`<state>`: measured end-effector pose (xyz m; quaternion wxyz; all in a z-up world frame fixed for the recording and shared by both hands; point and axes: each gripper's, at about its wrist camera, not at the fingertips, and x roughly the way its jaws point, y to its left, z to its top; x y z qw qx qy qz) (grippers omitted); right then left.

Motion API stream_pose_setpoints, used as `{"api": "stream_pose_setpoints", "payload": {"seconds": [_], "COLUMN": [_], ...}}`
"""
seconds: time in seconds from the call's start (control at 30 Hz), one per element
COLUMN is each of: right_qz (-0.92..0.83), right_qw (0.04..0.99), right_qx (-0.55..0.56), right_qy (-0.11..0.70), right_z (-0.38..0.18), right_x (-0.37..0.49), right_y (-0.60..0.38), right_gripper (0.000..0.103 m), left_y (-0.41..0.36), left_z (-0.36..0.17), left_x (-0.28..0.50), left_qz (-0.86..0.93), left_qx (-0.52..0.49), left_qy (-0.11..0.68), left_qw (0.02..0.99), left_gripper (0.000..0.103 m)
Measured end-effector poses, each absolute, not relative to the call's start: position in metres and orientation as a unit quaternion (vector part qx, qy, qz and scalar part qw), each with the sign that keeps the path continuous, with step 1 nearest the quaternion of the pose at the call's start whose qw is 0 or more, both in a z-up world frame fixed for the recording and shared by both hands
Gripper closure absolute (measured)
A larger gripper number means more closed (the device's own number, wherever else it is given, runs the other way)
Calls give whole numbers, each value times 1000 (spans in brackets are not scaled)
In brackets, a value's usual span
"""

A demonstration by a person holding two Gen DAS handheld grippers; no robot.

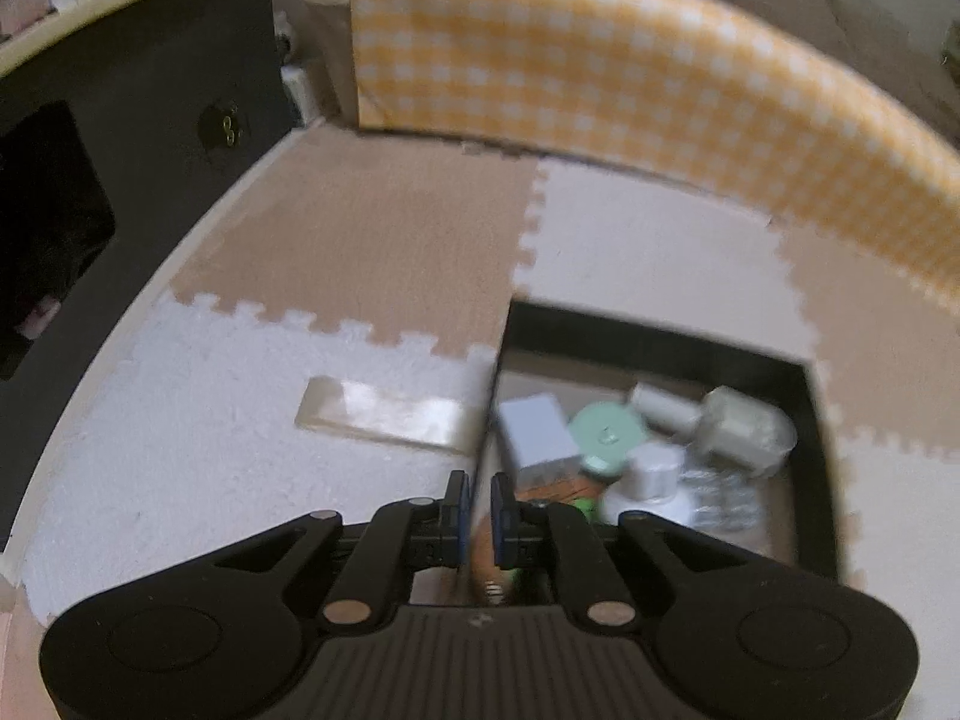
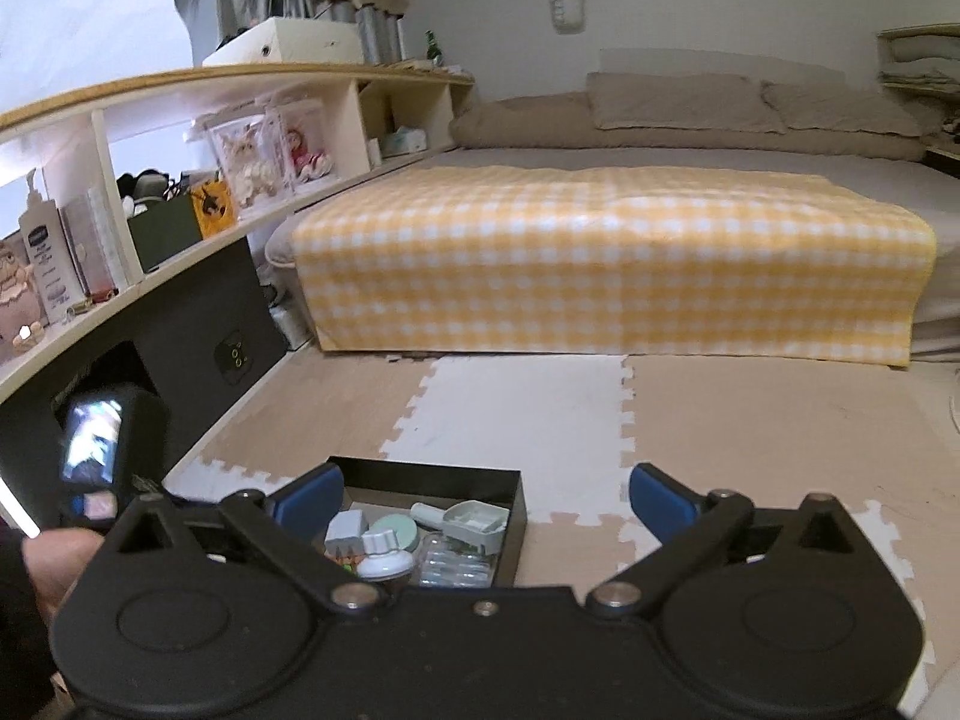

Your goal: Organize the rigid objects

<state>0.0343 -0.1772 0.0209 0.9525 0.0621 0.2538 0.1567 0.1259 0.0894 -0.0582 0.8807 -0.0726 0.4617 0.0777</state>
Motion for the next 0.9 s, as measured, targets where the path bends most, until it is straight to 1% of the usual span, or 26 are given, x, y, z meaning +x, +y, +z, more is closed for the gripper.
{"api": "stream_pose_setpoints", "payload": {"seconds": [0.03, 0.07, 0.13, 0.27, 0.33, 0.37, 0.43, 0.57, 0.63, 0.73, 0.83, 0.9], "right_qz": [153, 149, 144, 132, 129, 127, 122, 119, 120, 117, 117, 118], "right_qw": [953, 954, 955, 956, 957, 957, 958, 960, 961, 963, 966, 966], "right_qx": [63, 64, 68, 76, 77, 77, 77, 81, 85, 74, 61, 58], "right_qy": [253, 251, 250, 249, 248, 248, 247, 240, 236, 229, 224, 221], "right_z": [22, 23, 24, 25, 25, 25, 25, 27, 26, 24, 22, 22], "right_x": [31, 28, 24, 12, 6, 3, -3, -14, -20, -29, -37, -41], "right_y": [-179, -180, -183, -190, -193, -194, -195, -199, -200, -197, -194, -192], "right_gripper": [0, 0, 0, 0, 0, 0, 0, 0, 0, 0, 0, 0], "left_y": [87, 83, 77, 68, 65, 64, 61, 62, 63, 62, 60, 59], "left_z": [-49, -38, -16, 15, 29, 34, 41, 46, 47, 47, 48, 49], "left_x": [121, 115, 101, 71, 51, 43, 24, -5, -17, -34, -45, -50], "left_qz": [72, 67, 60, 49, 38, 33, 26, 20, 21, 23, 29, 24], "left_qx": [-72, -68, -49, -33, -36, -34, -27, -35, -32, -25, -6, -3], "left_qy": [454, 442, 416, 374, 356, 348, 334, 324, 315, 300, 278, 263], "left_qw": [885, 892, 906, 926, 933, 936, 942, 945, 948, 953, 960, 964], "left_gripper": [84, 80, 67, 57, 46, 43, 33, 25, 16, 7, 1, 0]}}
